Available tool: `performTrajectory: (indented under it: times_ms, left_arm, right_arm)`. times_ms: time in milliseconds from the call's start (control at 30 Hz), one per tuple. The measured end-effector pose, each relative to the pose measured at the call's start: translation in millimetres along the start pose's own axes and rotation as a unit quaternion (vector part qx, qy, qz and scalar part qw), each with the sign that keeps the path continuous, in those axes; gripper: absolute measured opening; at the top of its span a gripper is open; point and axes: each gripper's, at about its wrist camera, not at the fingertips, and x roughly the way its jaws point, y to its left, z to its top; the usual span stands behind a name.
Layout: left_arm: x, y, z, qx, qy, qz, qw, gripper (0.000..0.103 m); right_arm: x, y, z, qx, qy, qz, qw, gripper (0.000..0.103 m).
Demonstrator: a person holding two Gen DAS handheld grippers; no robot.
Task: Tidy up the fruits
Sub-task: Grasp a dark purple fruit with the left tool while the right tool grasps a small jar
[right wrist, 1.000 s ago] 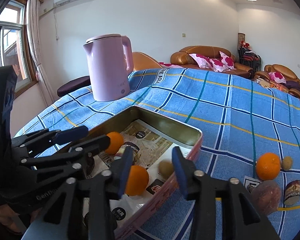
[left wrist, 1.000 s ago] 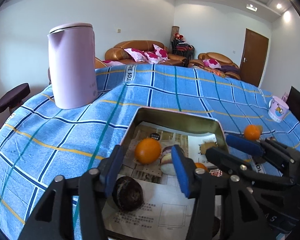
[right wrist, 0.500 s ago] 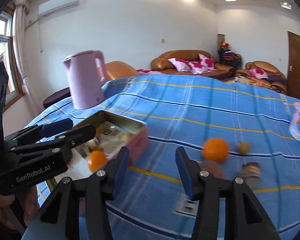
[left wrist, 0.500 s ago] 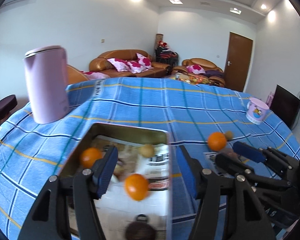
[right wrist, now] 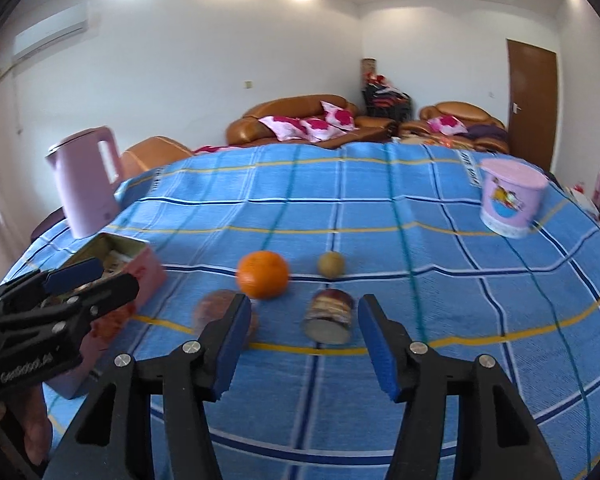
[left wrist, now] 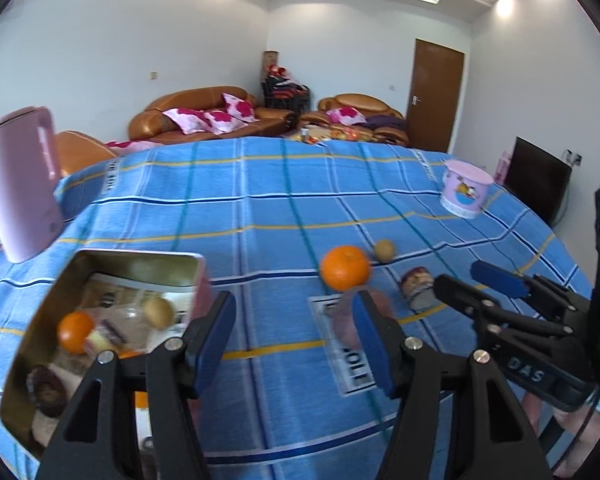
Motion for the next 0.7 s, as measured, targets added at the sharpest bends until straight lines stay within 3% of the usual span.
performTrajectory:
  times_ms: [567, 633, 700]
  left_arm:
    - [38.8, -38.5, -3.3, 0.037, 0.049, -0.046, 0.9971, 0.063]
    - [46.0, -39.7, -4.4, 0.037, 0.061, -0.053, 0.996, 0.061]
    - [51.0, -39.1, -5.4, 0.035, 0.069, -0.054, 0.9955, 0.053]
  right_arm:
    - [19.5, -38.6, 4.2, 0.062, 0.03, -0.028, 0.997, 0.058]
    - [19.7, -38.4, 4.2, 0.061, 0.03, -0.028, 0.997, 0.058]
    - [19.9, -38.3, 4.1, 0.061, 0.03, -0.026, 0.997, 0.058]
